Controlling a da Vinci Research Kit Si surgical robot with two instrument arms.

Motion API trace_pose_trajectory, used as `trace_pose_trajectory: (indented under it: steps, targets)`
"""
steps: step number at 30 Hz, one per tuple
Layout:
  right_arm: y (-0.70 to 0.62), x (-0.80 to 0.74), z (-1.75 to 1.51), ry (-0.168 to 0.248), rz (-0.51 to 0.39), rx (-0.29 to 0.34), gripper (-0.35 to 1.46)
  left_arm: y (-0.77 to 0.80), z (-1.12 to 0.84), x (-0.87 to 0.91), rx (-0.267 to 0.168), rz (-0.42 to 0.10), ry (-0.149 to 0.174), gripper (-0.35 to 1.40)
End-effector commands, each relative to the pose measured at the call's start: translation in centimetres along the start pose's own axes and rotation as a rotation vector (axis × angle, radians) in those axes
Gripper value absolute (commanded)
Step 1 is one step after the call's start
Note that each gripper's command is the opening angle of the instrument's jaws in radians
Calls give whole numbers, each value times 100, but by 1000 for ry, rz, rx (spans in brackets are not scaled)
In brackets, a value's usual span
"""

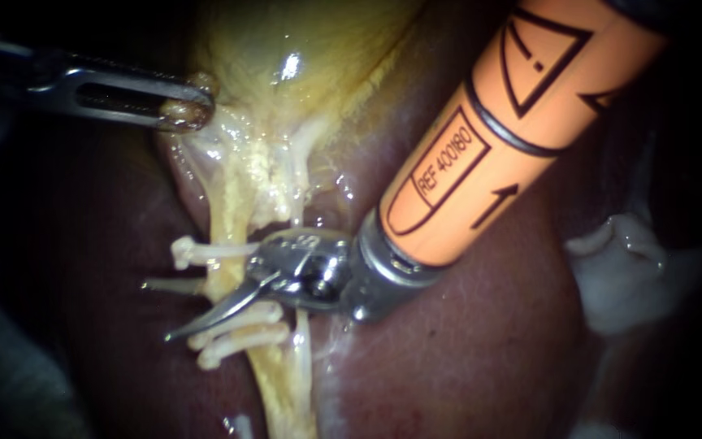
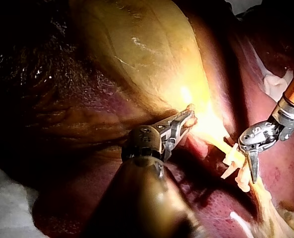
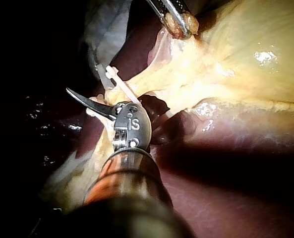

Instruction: Go to the cutting position left tube

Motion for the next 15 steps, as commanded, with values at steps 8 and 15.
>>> trace_pose_trajectory:
  steps: [8,15]
  targets:
    - [0,-1,0,1,16,-5,-35,0,0,0,0,0,0,-35]
    - [1,-1,-1,4,16,-4,-35,0,0,0,0,0,0,-35]
